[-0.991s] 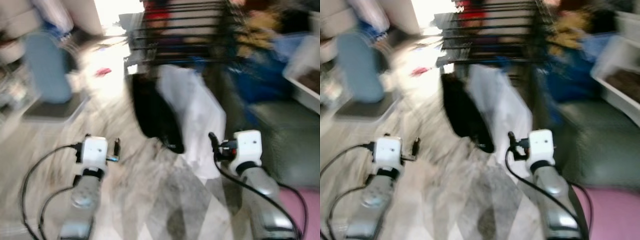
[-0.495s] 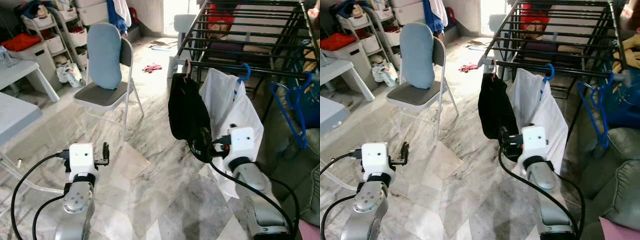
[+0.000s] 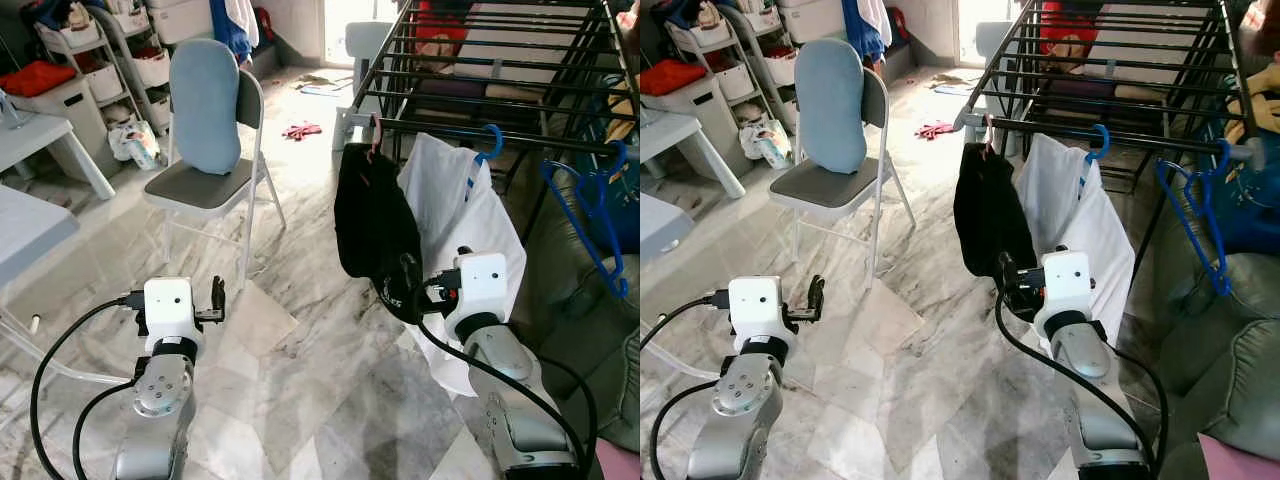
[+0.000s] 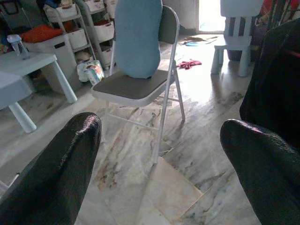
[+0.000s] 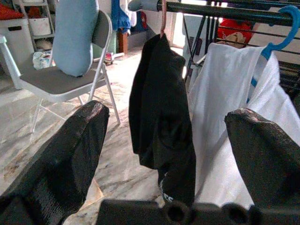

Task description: Hang hanger

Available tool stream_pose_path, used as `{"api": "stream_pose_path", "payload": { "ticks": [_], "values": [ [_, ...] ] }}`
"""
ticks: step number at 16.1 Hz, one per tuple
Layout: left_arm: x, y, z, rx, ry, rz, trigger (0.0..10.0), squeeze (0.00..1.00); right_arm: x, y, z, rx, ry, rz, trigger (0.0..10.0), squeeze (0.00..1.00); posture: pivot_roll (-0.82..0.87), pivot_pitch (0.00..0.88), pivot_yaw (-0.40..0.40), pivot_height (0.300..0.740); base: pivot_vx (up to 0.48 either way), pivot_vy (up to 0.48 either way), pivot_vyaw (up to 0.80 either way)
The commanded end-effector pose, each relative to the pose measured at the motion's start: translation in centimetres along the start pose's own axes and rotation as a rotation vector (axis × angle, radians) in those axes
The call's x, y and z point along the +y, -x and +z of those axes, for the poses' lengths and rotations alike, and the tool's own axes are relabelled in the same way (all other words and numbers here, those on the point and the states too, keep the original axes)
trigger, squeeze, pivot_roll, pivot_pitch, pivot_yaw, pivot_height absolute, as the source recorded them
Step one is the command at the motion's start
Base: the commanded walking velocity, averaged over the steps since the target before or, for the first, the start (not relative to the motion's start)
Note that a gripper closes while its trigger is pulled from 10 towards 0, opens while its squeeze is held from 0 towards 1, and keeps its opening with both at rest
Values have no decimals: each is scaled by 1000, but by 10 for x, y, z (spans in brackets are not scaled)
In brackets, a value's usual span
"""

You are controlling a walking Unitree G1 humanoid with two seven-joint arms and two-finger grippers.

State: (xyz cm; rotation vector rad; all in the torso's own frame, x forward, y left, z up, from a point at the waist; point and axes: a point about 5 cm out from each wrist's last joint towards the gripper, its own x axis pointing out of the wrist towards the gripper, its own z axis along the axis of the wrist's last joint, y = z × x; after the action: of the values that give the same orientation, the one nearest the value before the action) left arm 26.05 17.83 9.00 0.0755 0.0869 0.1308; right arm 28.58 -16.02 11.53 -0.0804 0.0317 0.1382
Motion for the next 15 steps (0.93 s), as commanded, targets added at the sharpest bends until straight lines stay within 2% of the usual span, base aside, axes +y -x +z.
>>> {"api": "stream_pose_path", "payload": {
  "ticks": [1,15],
  "values": [
    [0,-2,3,-1,-5,2,10000,0,4,-1,0,1,1,22,10000,0,-112,0,44,740,0,0,587],
    [2,-7,5,12,9,33,10000,0,12,-1,3,-7,1,76,10000,0,-118,0,44,740,0,0,800]
  ]
}}
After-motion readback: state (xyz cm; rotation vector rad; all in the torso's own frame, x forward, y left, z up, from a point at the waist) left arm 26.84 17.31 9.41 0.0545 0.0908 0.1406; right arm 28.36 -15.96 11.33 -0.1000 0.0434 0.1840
